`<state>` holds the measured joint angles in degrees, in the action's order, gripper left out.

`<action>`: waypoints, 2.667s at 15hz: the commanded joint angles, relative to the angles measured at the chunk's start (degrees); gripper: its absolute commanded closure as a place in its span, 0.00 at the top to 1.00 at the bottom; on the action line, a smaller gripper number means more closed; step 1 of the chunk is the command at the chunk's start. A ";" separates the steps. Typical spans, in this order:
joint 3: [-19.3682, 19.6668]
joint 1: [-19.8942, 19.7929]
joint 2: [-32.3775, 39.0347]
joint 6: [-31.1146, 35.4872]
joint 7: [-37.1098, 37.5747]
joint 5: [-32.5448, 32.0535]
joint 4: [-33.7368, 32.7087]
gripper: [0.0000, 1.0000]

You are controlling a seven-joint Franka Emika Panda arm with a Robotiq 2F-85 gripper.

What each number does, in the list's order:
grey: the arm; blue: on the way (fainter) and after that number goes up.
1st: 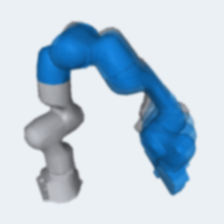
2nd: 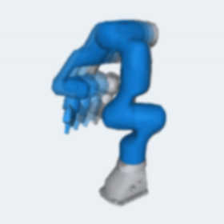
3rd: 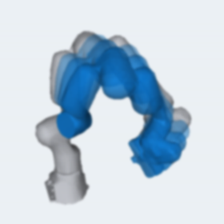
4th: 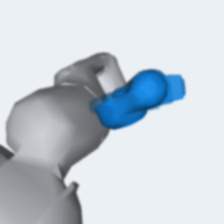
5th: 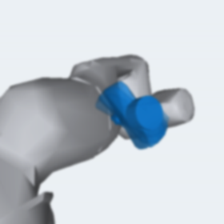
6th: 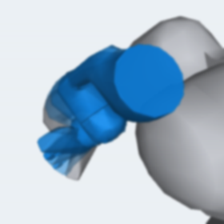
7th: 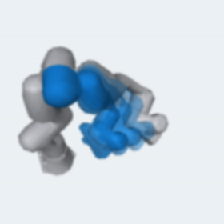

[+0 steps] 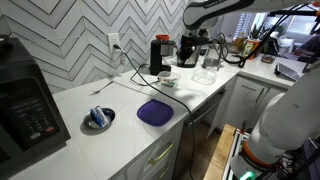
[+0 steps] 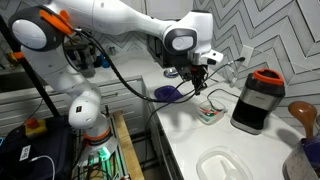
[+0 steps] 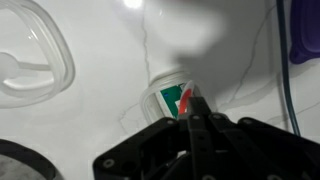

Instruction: Move the orange spoon from the left lunch box to the right lunch box

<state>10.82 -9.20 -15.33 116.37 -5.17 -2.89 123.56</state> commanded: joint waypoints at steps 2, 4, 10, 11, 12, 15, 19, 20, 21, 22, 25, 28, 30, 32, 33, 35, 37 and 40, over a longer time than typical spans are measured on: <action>1.50 0.29 -7.31 -7.02 -6.54 1.15 0.11 0.19; 1.39 0.92 -7.22 -6.98 -7.76 1.46 1.47 0.34; 1.49 0.87 -0.99 -0.31 -3.30 5.62 4.44 0.80; 0.69 0.78 -2.43 -1.33 -4.43 3.29 4.18 0.62; 0.73 0.71 -1.33 -0.93 -4.06 3.90 4.21 0.68; -0.03 0.23 0.05 1.45 -0.92 2.56 4.37 0.95; 0.79 0.18 4.09 6.38 0.18 5.09 2.03 1.00; 1.04 0.19 5.53 6.37 0.16 5.70 1.34 1.00; 1.17 0.09 7.34 6.53 0.10 5.61 0.69 0.93; 1.53 0.03 9.45 5.96 -0.52 6.45 -0.35 0.85; 2.08 -0.38 15.35 5.43 -1.86 10.10 -3.49 0.59; 2.00 -1.55 20.56 4.11 -1.60 12.62 -7.84 0.36; 1.73 -2.33 22.92 4.31 -0.84 13.39 -10.38 0.40; 1.57 -3.00 24.55 2.99 -0.19 13.77 -13.09 0.45; 1.39 -3.29 25.36 1.65 -0.70 14.08 -14.42 0.49; 0.99 -3.60 26.53 0.38 -1.09 14.74 -16.31 0.54; 0.50 -3.64 27.61 -1.51 -1.66 15.39 -17.97 0.52; -0.38 -3.35 29.23 -4.72 -1.89 15.01 -19.85 0.48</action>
<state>11.58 -11.79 11.56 115.40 -5.76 10.90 106.44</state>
